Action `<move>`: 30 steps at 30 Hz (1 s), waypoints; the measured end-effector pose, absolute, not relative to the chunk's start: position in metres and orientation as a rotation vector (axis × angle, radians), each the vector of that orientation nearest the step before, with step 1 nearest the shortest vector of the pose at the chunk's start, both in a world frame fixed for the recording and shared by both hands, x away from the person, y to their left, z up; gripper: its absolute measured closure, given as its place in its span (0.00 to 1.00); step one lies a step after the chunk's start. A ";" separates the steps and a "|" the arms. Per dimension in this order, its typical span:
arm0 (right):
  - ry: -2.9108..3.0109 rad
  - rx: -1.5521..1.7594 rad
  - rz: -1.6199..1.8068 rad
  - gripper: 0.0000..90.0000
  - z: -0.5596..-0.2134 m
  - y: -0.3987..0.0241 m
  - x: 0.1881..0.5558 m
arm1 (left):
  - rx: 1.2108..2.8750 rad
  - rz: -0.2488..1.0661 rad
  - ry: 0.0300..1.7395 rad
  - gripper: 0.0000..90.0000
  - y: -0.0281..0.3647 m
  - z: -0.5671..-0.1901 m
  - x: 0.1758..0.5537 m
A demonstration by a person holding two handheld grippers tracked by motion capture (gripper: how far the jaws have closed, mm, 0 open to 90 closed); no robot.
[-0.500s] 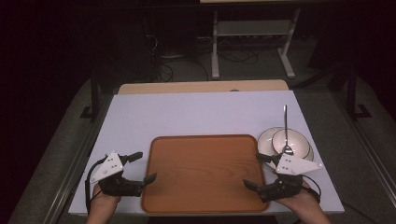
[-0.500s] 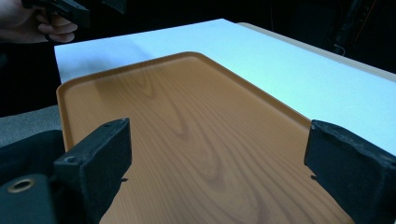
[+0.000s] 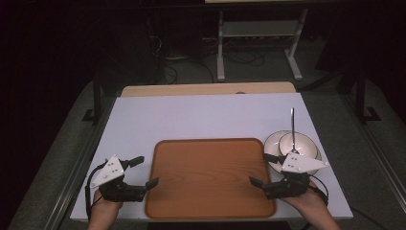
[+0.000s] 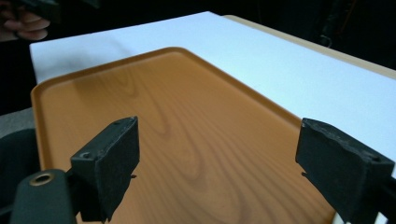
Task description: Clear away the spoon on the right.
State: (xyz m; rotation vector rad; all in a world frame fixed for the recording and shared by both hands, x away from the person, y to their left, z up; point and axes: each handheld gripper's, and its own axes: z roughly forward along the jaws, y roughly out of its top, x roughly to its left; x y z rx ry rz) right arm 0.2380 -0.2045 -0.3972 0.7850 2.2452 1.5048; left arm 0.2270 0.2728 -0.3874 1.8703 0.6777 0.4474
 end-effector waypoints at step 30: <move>2.227 0.879 1.431 0.15 -0.383 -0.221 0.273 | 1.883 0.451 0.695 0.15 0.273 -0.389 0.228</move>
